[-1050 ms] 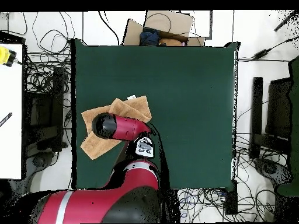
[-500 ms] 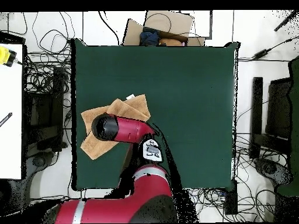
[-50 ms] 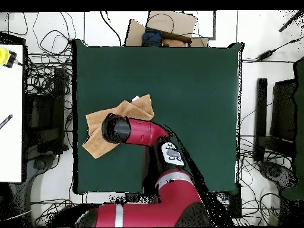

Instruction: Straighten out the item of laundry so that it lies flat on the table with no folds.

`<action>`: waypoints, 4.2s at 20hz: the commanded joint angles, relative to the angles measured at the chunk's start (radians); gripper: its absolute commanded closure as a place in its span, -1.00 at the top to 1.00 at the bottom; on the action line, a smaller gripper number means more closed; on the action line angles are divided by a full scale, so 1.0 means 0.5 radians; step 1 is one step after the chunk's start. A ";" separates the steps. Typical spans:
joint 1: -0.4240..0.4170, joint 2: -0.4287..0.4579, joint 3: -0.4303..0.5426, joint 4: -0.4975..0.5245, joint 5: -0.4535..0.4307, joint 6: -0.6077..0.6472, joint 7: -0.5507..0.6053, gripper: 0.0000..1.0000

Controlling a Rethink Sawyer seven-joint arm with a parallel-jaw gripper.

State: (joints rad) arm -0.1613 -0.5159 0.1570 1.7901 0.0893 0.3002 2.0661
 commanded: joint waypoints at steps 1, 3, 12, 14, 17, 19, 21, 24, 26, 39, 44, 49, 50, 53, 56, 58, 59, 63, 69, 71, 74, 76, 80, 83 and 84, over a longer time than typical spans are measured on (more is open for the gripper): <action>-0.074 0.050 0.294 0.056 -0.166 -0.014 -0.064 -1.00; -0.093 0.070 0.312 0.042 -0.200 -0.023 -0.061 -1.00; -0.053 0.071 0.275 0.001 -0.312 -0.042 0.024 1.00; -0.045 0.069 0.268 -0.005 -0.315 -0.032 0.030 1.00; -0.047 0.071 0.276 -0.006 -0.322 -0.034 0.046 1.00; -0.046 0.073 0.282 -0.010 -0.319 -0.029 0.050 1.00; -0.041 0.073 0.283 -0.014 -0.317 -0.029 0.052 1.00; -0.037 0.073 0.281 -0.018 -0.317 -0.028 0.053 1.00; -0.036 0.075 0.283 -0.019 -0.311 -0.030 0.059 1.00; 0.235 0.562 0.144 -0.626 -0.345 -0.343 0.090 1.00; 0.278 0.627 0.108 -0.706 -0.365 -0.352 0.106 1.00; 0.295 0.657 0.081 -0.743 -0.395 -0.304 0.109 1.00; 0.300 0.643 0.073 -0.739 -0.390 -0.287 0.115 1.00; 0.297 0.616 0.075 -0.737 -0.379 -0.232 0.115 1.00; 0.295 0.625 0.074 -0.753 -0.386 -0.236 0.113 1.00; 0.307 0.631 0.056 -0.771 -0.396 -0.241 0.115 1.00; 0.319 0.627 0.043 -0.770 -0.396 -0.241 0.127 1.00; 0.336 0.617 0.026 -0.771 -0.395 -0.218 0.142 1.00; 0.341 0.584 0.023 -0.745 -0.387 -0.165 0.153 1.00; 0.338 0.504 0.027 -0.700 -0.376 -0.090 0.148 1.00; 0.320 0.320 0.048 -0.605 -0.350 0.075 0.126 1.00; 0.306 0.249 0.059 -0.584 -0.342 0.148 0.103 1.00; 0.296 0.250 0.068 -0.576 -0.342 0.135 0.101 1.00; 0.298 0.268 0.071 -0.574 -0.347 0.104 0.106 1.00; 0.279 0.269 0.072 -0.554 -0.355 0.082 0.103 1.00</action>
State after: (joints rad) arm -0.0107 -0.3777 0.1536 1.5238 -0.0622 0.3693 2.0661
